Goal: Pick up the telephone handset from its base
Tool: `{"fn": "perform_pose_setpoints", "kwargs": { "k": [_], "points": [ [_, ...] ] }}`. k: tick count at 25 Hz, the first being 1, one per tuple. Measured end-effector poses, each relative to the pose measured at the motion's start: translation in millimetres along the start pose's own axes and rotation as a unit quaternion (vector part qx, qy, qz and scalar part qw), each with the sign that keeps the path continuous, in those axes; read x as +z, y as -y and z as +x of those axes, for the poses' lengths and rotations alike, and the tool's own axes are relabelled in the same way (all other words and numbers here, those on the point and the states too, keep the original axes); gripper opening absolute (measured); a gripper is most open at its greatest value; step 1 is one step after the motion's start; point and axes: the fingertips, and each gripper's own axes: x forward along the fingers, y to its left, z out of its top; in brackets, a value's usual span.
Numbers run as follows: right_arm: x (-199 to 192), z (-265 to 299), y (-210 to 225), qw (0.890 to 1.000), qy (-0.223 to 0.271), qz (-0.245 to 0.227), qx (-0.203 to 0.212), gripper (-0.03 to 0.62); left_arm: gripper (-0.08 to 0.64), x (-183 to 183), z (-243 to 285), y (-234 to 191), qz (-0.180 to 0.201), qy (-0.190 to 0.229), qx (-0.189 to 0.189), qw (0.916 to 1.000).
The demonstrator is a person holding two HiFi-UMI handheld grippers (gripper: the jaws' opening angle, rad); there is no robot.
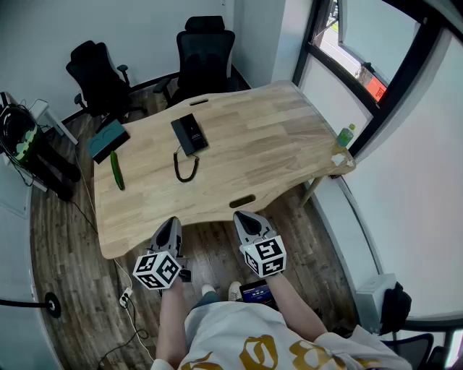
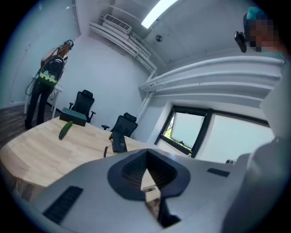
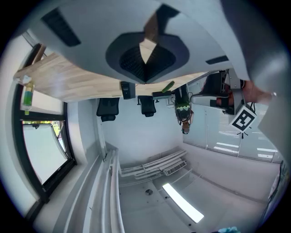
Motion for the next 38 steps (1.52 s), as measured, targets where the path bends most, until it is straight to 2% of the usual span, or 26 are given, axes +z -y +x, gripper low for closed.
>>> {"fn": "perform_pose_setpoints", "kwargs": {
  "k": [5,10,16,19,22,27,33,38],
  "points": [
    [-3.9,-19.8,-4.6,1.000,-0.007,0.000,-0.001,0.005,0.006,-5.5,-18.1,4.5,0.015,-0.005,0.016,0.9997],
    [-4.4,-26.0,-8.3,1.000,-0.003,-0.004,0.000,0.005,0.006,-18.9,-27.6,3.3,-0.014,-0.012,0.006,0.9998],
    [0.4,-27.7,-7.5,1.000,0.007,0.004,0.007,0.005,0.006,-17.0,-22.0,1.4,0.015,-0.019,0.026,0.9994],
    [-0.7,-18.3,-3.8,1.000,0.002,0.001,0.007,0.005,0.006,-17.3,-13.3,4.9,0.002,-0.028,-0.006,0.9996],
    [-0.9,-6.8,3.8,1.000,-0.005,0.001,0.005,0.006,0.006,-15.7,-1.0,5.3,-0.027,-0.027,-0.027,0.9989],
    [6.0,24.7,17.7,1.000,-0.005,-0.009,0.006,0.006,0.006,-8.8,29.0,-11.3,0.017,-0.033,-0.011,0.9992],
    [6.9,79.7,48.5,0.999,-0.029,-0.013,0.001,0.005,0.006,-2.9,88.1,-42.3,0.009,-0.042,-0.010,0.9990],
    [20.6,129.3,72.1,0.999,-0.046,-0.016,-0.011,0.006,0.006,11.6,149.4,-63.4,0.014,-0.059,-0.031,0.9977]
  ]
}}
